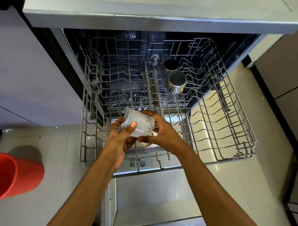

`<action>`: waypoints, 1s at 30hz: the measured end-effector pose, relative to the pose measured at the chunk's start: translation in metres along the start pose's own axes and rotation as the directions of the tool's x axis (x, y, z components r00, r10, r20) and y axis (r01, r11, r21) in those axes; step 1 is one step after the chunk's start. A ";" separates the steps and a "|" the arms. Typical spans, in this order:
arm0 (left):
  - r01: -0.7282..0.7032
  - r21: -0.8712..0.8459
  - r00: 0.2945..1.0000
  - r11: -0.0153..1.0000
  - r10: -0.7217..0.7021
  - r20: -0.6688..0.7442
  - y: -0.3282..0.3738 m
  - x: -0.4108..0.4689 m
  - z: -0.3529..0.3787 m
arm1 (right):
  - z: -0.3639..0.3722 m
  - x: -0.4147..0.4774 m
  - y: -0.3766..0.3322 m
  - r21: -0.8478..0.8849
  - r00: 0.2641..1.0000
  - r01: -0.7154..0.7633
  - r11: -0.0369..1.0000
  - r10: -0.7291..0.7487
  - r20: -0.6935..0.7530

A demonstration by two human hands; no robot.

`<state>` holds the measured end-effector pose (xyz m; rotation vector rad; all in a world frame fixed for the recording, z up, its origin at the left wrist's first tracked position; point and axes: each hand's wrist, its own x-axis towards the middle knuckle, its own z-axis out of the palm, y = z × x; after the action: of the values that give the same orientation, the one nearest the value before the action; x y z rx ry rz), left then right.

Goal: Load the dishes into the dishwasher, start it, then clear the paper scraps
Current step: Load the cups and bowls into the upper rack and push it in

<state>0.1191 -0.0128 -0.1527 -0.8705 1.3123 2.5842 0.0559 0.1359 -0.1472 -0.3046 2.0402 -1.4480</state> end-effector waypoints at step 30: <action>-0.305 0.934 0.913 -0.185 0.221 0.342 -0.043 0.035 0.006 | -0.078 0.029 0.033 -0.255 0.910 -0.068 0.965 -0.044 -0.411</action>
<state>0.1021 0.0137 -0.1994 -0.0810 2.8784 0.7234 -0.0083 0.1940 -0.1709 -0.0921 2.5825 -1.3135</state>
